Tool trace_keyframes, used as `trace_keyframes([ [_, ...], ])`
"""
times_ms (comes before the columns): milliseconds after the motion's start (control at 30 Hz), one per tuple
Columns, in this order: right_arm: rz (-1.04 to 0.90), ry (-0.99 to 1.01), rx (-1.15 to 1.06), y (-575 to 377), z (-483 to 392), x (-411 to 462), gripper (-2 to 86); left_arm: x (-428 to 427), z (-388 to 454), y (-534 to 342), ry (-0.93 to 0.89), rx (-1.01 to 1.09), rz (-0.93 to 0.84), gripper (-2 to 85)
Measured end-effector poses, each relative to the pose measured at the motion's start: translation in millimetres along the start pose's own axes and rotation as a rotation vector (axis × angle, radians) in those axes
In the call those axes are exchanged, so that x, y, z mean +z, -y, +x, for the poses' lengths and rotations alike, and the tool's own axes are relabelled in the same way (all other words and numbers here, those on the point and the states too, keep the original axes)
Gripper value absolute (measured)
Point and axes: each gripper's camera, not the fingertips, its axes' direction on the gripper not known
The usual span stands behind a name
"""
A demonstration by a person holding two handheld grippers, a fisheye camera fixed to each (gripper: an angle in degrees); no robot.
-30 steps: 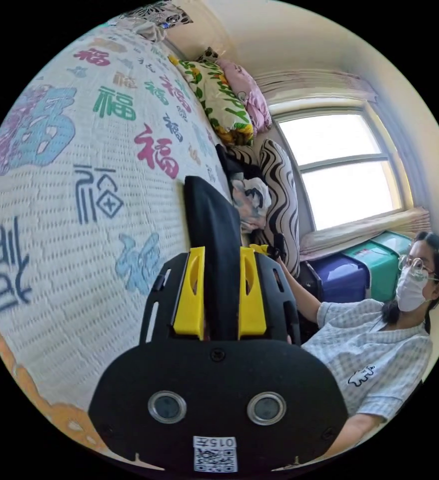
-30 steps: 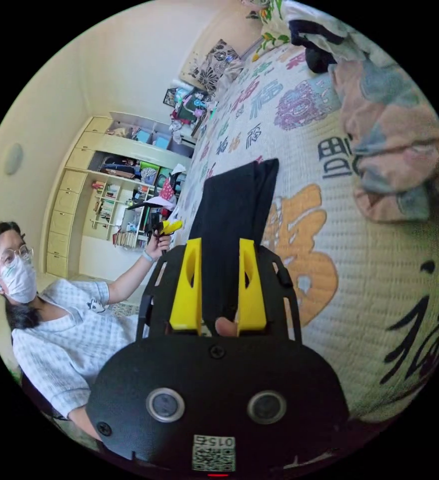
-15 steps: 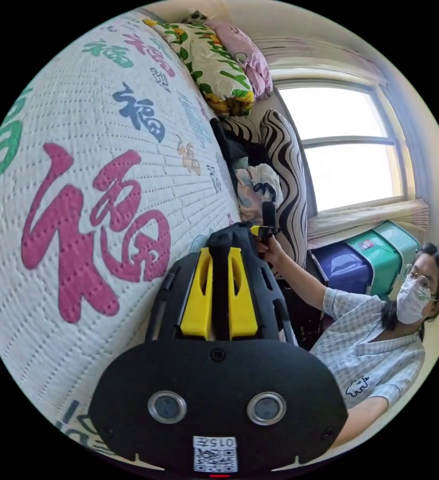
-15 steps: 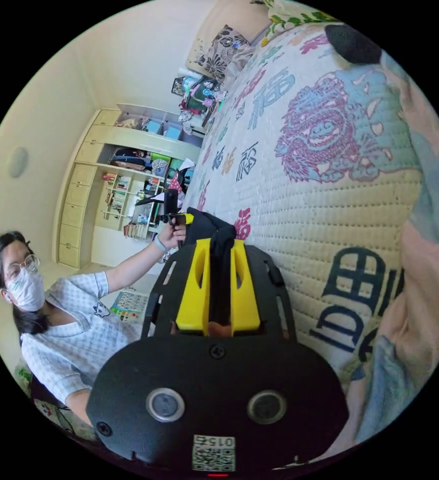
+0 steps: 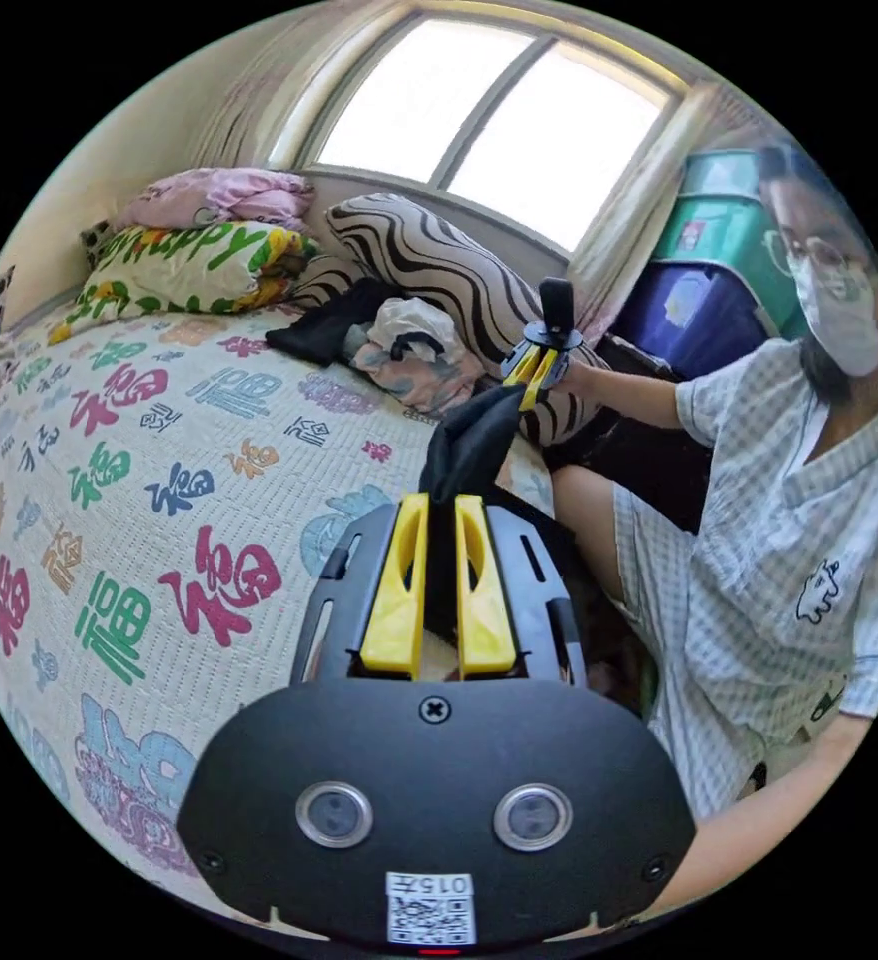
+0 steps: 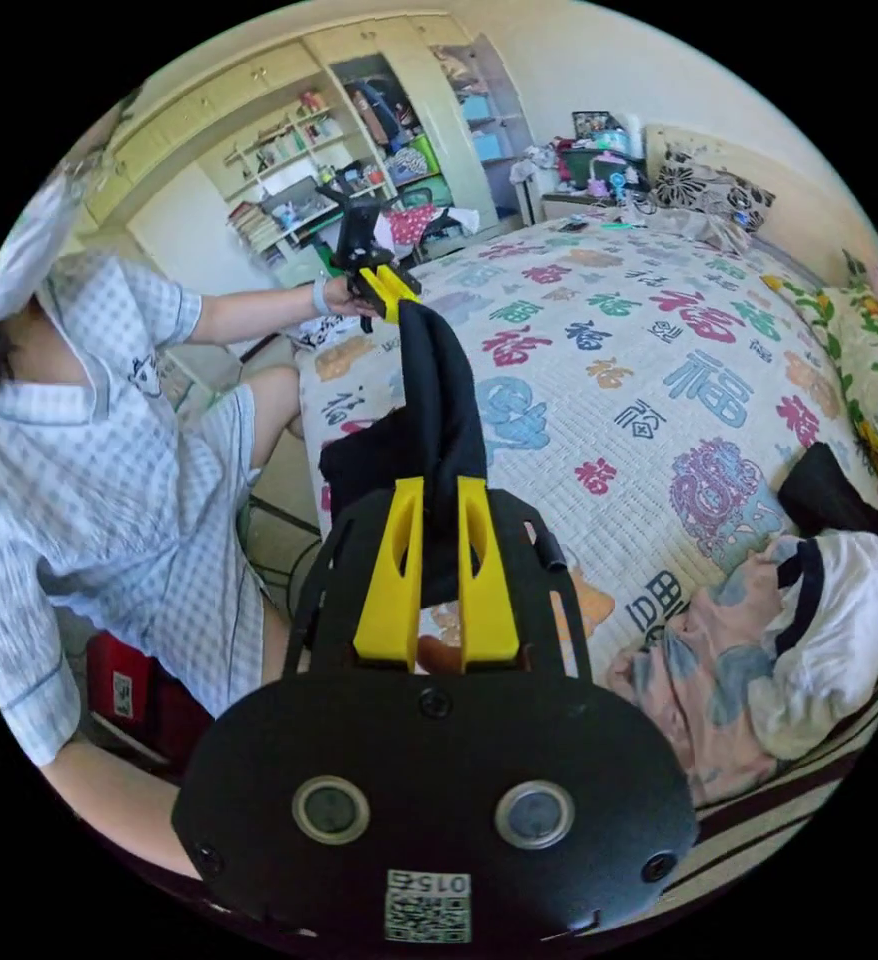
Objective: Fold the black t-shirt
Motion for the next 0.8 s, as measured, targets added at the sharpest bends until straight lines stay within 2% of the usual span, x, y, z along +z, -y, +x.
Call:
trace_keyframes([
  [100, -0.096, -0.070, -0.077, -19, -63, 32, 5.2, 6, 71, -32, 0.035, 0.083, -0.025, 2.3],
  [267, -0.284, -0.236, -0.154, -43, -136, 105, 2.4, 48, 161, -89, 0.154, 0.114, -0.184, 1.1],
  [400, -0.399, -0.354, -0.172, -57, -159, 161, 1.2, 70, 185, -113, 0.203, 0.050, -0.238, 0.3],
  [700, -0.392, -0.318, -0.136, -51, -168, 186, 1.3, 60, 212, -119, 0.236, -0.014, -0.232, -0.5],
  [800, -0.418, -0.321, -0.090, -56, -160, 206, 2.3, 63, 209, -120, 0.263, -0.050, -0.339, -0.6],
])
